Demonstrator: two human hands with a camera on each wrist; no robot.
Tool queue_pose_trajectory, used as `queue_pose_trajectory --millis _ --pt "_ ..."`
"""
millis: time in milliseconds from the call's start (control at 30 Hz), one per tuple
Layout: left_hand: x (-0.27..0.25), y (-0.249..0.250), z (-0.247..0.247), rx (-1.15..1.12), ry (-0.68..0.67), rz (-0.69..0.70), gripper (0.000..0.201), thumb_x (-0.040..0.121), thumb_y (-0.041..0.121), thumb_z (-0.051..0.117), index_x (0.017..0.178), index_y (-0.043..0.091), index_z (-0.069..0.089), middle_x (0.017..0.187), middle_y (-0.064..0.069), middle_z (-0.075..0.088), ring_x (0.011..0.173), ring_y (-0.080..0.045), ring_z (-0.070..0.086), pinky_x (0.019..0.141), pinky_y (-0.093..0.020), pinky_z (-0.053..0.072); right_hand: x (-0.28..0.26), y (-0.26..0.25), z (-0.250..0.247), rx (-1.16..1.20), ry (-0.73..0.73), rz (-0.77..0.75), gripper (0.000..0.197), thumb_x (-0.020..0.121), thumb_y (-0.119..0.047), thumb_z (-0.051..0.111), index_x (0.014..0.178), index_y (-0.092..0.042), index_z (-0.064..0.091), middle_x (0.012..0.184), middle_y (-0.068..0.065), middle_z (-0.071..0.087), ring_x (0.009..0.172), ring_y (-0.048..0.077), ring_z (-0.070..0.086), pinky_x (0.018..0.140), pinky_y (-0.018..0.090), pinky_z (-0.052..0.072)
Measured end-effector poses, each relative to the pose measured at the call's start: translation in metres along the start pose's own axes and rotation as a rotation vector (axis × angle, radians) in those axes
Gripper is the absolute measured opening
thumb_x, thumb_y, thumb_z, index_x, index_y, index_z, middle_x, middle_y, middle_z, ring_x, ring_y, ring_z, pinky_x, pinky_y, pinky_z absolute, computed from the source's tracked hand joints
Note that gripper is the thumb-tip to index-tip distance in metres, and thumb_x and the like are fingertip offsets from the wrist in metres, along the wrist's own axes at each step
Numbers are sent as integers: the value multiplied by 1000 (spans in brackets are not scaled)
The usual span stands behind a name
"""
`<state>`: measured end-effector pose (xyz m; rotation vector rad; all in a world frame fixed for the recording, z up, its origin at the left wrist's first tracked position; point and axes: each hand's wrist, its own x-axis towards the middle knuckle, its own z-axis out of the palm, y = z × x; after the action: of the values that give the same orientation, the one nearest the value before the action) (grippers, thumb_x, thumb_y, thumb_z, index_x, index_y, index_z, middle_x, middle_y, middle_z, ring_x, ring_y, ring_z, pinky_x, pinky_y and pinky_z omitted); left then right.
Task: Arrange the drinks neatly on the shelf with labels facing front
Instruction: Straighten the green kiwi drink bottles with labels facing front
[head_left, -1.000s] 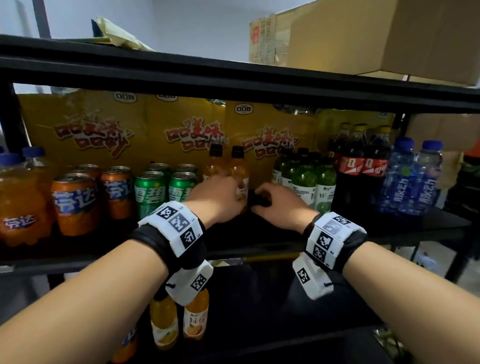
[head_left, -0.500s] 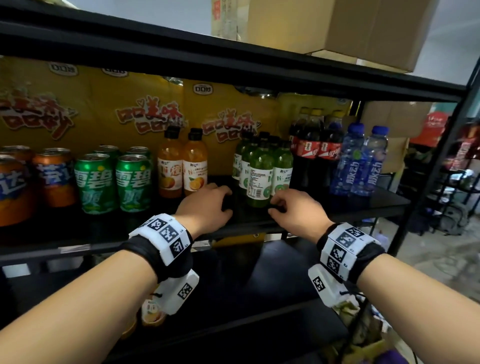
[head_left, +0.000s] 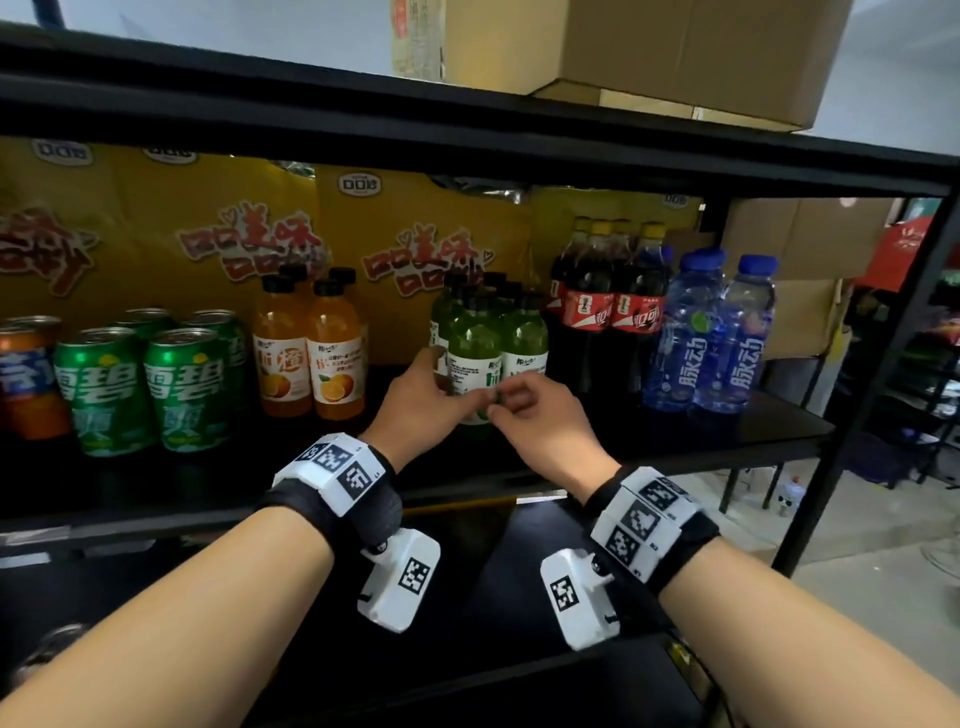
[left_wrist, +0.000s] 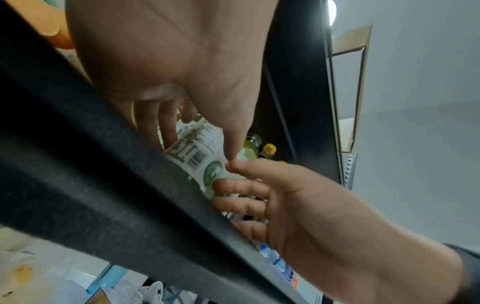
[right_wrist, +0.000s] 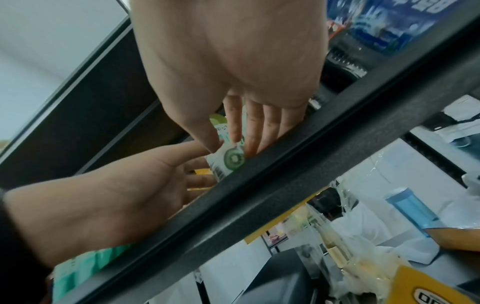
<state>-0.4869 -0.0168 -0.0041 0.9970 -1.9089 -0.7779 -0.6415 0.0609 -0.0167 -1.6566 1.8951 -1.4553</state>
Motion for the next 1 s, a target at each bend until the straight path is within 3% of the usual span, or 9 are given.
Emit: queue_pose_trajectory --millis 167,267,367,467,600,733,833,933,1000 --pt "-2 -3 6 -56 47 -13 48 80 35 86 120 21 64 94 17 67 89 1 66 63 -2 45 6 8 3 68 -43 -31 20 88 -31 76 92 -40 58 88 -11 69 84 7 68 80 26 57" --pt "-10 -3 5 -112 93 0 47 78 41 87 115 24 64 100 8 72 94 -10 70 79 -25 57 4 10 3 144 -64 -45 25 89 -37 75 102 -40 54 92 -12 69 87 7 68 82 28 58" --pt "-22 1 2 -186 180 38 47 74 51 80 113 31 63 103 7 73 95 -11 71 87 -38 59 3 1 6 278 -114 13 30 91 -50 71 109 -35 52 101 -8 67 96 13 68 90 43 60" --pt "-29 9 -6 -259 239 67 56 67 63 75 112 33 61 104 6 73 97 -10 71 85 -33 59 3 -17 9 431 -146 52 23 94 -58 64 101 -36 60 105 -10 68 100 11 67 95 45 59" --pt "-35 11 -16 -329 211 50 56 77 54 83 120 29 57 112 7 72 96 0 71 77 -17 57 7 -33 17 591 -194 77 35 91 -48 74 114 -22 68 111 -5 74 103 11 70 90 39 61" --pt "-40 6 -24 -298 162 -15 45 95 39 68 135 21 57 124 3 71 109 -7 69 96 -30 55 12 -35 26 768 -300 135 32 85 -34 84 112 -23 71 100 -8 80 91 4 75 75 32 61" --pt "-46 1 -29 -354 84 -43 30 98 25 66 127 32 65 124 11 73 114 -4 67 98 -24 52 12 -28 37 780 -349 101 32 87 -30 82 116 -22 73 105 -8 80 96 4 75 80 29 60" --pt "-48 -2 -36 -448 45 -75 36 93 9 56 114 34 71 116 18 75 109 2 68 84 -11 51 14 -26 39 742 -404 31 36 88 -29 80 122 -21 73 113 -8 78 108 9 73 90 27 58" --pt "-50 2 -40 -475 38 -113 41 96 1 50 108 33 73 112 17 76 105 1 70 83 -14 53 17 -25 40 756 -379 26 40 87 -30 80 125 -19 72 113 -7 78 107 8 73 93 29 58"
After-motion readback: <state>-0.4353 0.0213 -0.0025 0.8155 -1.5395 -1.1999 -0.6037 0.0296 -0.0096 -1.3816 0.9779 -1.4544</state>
